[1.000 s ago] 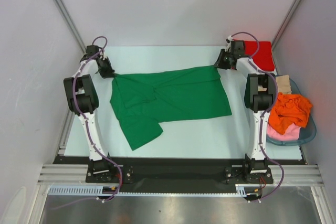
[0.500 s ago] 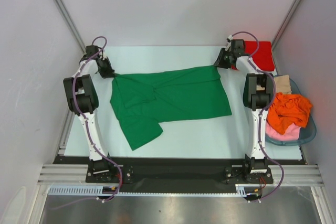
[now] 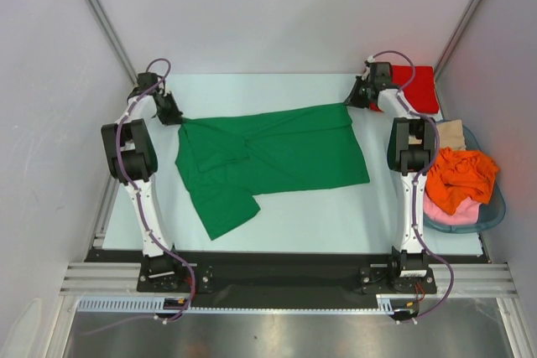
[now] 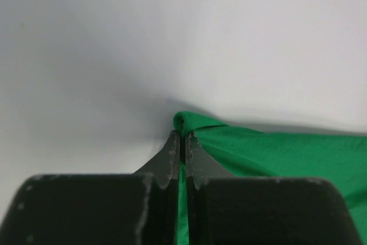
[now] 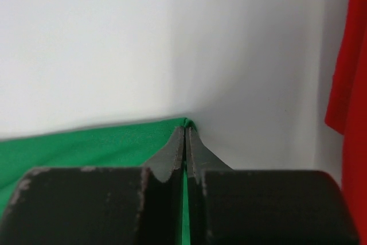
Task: Fold and stack the t-shirts
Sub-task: Fold the tshirt
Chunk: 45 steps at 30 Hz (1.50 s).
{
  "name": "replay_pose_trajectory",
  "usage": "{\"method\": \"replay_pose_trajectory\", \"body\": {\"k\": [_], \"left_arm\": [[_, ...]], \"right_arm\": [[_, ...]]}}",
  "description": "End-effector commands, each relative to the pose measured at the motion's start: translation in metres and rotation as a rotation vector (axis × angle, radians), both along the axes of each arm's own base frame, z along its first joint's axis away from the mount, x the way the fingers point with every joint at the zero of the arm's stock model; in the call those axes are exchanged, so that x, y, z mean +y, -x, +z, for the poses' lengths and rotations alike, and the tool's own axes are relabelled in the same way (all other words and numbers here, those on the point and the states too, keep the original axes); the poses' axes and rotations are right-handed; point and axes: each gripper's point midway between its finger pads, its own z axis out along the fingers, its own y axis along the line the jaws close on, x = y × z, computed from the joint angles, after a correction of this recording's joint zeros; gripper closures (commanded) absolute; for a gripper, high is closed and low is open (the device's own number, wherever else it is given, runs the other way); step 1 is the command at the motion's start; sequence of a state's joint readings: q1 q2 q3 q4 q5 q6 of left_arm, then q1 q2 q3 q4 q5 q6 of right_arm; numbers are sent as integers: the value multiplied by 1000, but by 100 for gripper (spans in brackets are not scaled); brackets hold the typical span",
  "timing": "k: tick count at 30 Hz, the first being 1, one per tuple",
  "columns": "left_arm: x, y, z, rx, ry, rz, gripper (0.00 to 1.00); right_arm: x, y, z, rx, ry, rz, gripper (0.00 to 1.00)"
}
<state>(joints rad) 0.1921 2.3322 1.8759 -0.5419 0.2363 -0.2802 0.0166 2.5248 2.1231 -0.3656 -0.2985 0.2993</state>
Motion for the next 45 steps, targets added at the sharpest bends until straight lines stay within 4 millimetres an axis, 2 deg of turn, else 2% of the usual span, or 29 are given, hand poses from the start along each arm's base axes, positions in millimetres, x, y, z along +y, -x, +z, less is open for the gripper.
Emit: {"method": "replay_pose_trajectory", "body": {"k": [1,2,3,4,6,7,8,10,11,13,14,15,16,17,18,19,20,21,22,23,26,27,28,29,31,32,38,42,45], "left_arm": [[20,-7,20,-32,-64,49,83],[20,-7,21,-28,-61,51,74],[20,-6,25,-34,-61,50,68],[19,-6,28,-39,-66,52,56],[20,-2,33,-31,-85,70,48],[27,0,50,-52,-123,97,38],[27,2,58,-61,-134,108,36],[29,10,72,-74,-159,130,32],[26,12,98,-119,-170,150,32],[28,27,110,-126,-213,188,30],[27,40,124,-154,-222,224,30],[23,44,129,-176,-200,231,30],[16,48,133,-196,-168,222,31],[2,50,153,-255,-128,209,31],[-10,60,142,-237,-103,185,32],[-21,63,145,-254,-88,157,32],[-48,69,139,-247,-59,98,32],[-62,74,145,-264,-44,68,32],[-76,77,144,-263,-30,39,33],[-103,82,143,-266,-16,-11,33],[-143,107,124,-240,37,-86,35],[-149,112,120,-237,47,-96,36],[-157,114,127,-269,63,-96,37],[-159,125,113,-247,69,-101,38],[-163,131,116,-271,72,-103,40],[-164,137,109,-257,76,-107,40],[-173,150,100,-234,81,-141,41],[-171,150,100,-235,69,-141,41],[-172,148,102,-235,66,-146,41]], "right_arm": [[-28,-18,16,-53,16,-60,96],[-28,-17,17,-51,6,-56,83],[-28,-17,22,-59,4,-52,79],[-28,-16,27,-65,6,-47,74],[-30,-11,30,-63,24,-52,68],[-31,-9,50,-89,31,-56,63],[-34,-4,46,-74,50,-67,61],[-36,3,75,-107,74,-72,59],[-38,10,76,-91,84,-85,58],[-38,21,81,-76,83,-97,57],[-36,27,101,-104,80,-98,56],[-33,40,87,-57,69,-105,56],[-31,44,90,-62,59,-109,55],[-26,50,100,-78,32,-100,55],[-24,57,97,-65,12,-105,55],[-20,66,83,-35,-21,-109,55],[-18,72,78,-23,-36,-111,55],[-17,76,80,-29,-46,-118,55],[-14,83,67,-15,-66,-113,55],[-13,85,63,-8,-90,-124,55],[-10,88,48,6,-133,-131,55],[-10,88,40,16,-135,-135,56],[-9,86,38,16,-140,-131,55],[-9,86,34,24,-146,-133,55],[-8,84,27,25,-151,-131,55],[-9,83,24,27,-152,-135,55],[-9,77,15,32,-153,-135,55],[-10,75,8,41,-159,-139,59],[-8,76,9,44,-179,-126,70]]}}
